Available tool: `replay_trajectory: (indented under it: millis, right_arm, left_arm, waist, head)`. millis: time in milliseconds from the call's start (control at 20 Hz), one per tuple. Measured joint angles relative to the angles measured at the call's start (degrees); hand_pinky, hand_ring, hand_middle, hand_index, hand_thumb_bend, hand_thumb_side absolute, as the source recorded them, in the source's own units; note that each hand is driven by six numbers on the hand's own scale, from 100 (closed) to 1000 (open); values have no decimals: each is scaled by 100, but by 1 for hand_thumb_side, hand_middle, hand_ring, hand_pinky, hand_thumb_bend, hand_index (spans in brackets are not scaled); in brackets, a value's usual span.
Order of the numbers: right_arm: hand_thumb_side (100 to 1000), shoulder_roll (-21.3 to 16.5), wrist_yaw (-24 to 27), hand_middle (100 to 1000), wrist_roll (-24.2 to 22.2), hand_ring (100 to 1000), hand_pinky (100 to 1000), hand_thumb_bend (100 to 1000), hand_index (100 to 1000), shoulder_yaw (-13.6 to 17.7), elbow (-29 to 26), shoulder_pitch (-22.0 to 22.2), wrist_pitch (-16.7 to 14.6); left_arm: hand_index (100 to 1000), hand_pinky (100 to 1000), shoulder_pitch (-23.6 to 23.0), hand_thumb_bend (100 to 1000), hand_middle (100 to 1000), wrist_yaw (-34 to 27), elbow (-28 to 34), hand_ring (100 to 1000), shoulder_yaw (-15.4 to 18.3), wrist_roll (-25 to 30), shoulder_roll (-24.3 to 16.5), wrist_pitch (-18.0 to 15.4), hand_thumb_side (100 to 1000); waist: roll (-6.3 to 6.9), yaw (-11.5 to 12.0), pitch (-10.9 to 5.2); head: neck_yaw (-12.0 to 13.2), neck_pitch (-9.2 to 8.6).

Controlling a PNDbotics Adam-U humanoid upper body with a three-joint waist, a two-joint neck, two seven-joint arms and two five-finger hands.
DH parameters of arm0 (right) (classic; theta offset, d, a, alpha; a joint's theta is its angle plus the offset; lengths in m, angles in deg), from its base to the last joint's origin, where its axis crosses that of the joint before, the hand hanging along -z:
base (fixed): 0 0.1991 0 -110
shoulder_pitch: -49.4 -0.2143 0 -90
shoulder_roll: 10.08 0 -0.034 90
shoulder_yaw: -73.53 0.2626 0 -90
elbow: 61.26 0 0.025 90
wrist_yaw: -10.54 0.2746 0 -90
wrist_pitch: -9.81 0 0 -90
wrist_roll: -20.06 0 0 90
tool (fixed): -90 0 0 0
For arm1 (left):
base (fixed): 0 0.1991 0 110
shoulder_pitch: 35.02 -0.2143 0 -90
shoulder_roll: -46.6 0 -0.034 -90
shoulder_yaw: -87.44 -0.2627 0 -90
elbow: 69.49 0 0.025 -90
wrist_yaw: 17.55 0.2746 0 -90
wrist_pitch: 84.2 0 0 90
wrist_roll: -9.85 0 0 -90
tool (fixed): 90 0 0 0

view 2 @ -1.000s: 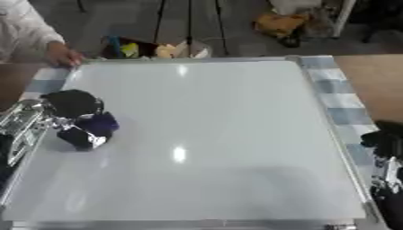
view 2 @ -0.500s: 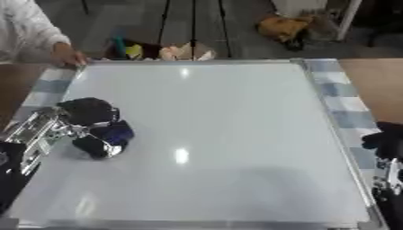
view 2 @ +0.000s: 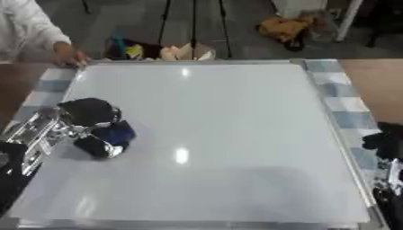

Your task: Wipe the whiteboard clean with a brush.

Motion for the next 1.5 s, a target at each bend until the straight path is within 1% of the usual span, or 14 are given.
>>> replay_trajectory:
  millis: [250, 650, 950, 1500]
  right_arm:
    - [663, 0, 0, 423, -7, 529, 472, 100, 676, -2, 0, -2, -6]
    - [663, 2, -2, 422, -19, 529, 472, 100, 677, -4, 0, -5, -9]
    - [662, 3, -2, 422, -31, 530, 472, 100, 677, -7, 0, -29, 1]
    - [662, 8, -2, 422, -49, 530, 472, 100, 677, -34, 0, -48, -4]
  left_arm:
    - [457, 497, 26, 100, 320, 181, -209, 515, 194, -332, 1, 180, 735]
    - [453, 490, 64, 100, 316, 326, -590, 510, 549, -776, -3, 454, 734]
    - [450, 484, 105, 100, 312, 308, -766, 506, 732, -908, -82, 586, 733]
    - [448, 479, 195, 100, 309, 205, -1066, 503, 1024, -971, -214, 848, 738]
  waist:
    - [-3, -24, 25]
    - [-1, -50, 44]
    - [15, -91, 67]
    - [16, -144, 102]
  head:
    - [0, -47]
    - [-14, -50]
    - [-22, -74]
    - [-22, -91]
